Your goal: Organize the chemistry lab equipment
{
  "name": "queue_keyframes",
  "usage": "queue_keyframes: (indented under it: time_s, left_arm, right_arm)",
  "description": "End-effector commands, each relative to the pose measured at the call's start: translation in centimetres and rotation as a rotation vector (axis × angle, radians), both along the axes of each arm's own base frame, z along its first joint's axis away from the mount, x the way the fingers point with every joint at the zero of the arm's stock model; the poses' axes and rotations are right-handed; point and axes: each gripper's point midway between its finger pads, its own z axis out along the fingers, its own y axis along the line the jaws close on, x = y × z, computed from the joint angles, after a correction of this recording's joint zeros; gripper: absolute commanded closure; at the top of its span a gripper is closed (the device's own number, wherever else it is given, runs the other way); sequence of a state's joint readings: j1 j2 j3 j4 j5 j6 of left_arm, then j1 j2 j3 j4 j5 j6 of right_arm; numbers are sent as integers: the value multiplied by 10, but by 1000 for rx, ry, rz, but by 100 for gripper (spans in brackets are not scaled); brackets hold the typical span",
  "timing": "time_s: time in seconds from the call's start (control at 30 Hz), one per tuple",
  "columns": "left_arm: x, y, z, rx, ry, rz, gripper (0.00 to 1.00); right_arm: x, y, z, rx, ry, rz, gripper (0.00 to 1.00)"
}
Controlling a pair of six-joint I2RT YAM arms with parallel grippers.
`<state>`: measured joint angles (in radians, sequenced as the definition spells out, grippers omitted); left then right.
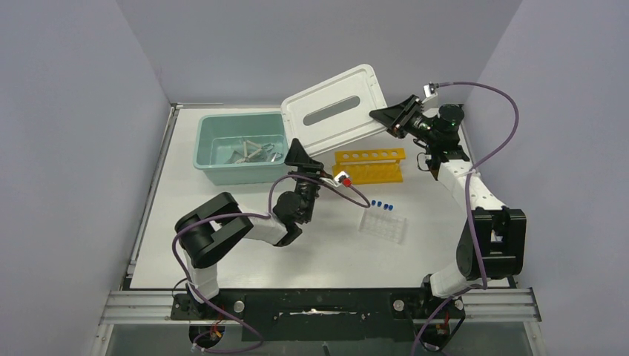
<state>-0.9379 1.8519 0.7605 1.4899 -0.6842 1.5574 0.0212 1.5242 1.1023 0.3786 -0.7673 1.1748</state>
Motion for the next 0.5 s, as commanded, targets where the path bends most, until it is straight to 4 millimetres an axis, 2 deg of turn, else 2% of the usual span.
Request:
queue_keyframes:
  time_s: [0.0, 0.13, 0.47]
  left_arm:
    - [-15, 40, 63, -367, -166, 121, 31]
    - [-17, 41, 58, -401, -134, 140, 29]
    - [-21, 43, 20, -379, 14, 158, 26]
  right_arm:
    - [-8, 4, 43, 15, -177, 34, 100]
    - [-1, -2, 60, 23, -214, -3, 100]
    - [26, -16, 83, 101, -253, -33, 100]
